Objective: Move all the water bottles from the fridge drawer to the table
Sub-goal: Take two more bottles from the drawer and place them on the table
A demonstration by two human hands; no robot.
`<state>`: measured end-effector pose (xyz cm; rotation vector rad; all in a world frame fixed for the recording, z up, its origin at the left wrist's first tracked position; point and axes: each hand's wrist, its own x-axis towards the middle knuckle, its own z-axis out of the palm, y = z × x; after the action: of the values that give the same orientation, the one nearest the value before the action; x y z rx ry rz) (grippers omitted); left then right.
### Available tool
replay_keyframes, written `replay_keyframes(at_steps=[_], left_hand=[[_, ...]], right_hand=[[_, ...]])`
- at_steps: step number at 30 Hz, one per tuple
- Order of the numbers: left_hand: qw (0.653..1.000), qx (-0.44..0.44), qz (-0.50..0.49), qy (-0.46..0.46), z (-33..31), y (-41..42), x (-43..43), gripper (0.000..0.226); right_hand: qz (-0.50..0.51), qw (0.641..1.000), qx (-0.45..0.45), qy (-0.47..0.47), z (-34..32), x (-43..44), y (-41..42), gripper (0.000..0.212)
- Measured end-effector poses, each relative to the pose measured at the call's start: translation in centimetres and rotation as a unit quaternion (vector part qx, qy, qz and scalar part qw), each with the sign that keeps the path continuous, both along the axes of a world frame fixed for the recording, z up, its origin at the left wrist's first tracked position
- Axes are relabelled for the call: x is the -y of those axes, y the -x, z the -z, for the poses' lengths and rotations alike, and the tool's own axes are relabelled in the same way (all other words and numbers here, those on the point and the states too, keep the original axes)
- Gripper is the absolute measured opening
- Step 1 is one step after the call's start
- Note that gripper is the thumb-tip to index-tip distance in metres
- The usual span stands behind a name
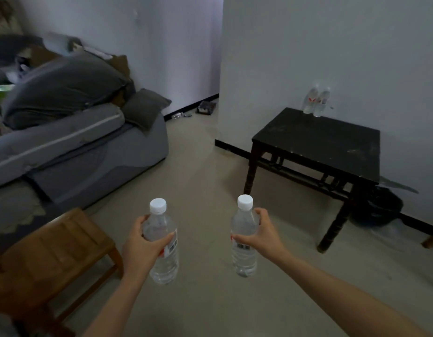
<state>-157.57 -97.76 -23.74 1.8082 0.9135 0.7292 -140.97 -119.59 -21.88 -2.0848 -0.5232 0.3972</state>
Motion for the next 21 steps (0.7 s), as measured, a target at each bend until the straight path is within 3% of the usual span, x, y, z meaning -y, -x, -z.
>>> replay_keyframes(at_steps=[9, 21], left_hand=[[0.999, -0.012, 0.007, 0.034, 1.6, -4.3, -5.5, 0.063], [0.999, -0.019, -0.028, 0.040, -0.8, -15.9, -16.2, 0.078]], right_hand=[[-0.046, 0.999, 0.008, 0.022, 0.5, -7.9, -4.9, 0.083], [-0.101, 0.995, 0.018, 0.021, 0.3, -21.2, -18.8, 0.086]])
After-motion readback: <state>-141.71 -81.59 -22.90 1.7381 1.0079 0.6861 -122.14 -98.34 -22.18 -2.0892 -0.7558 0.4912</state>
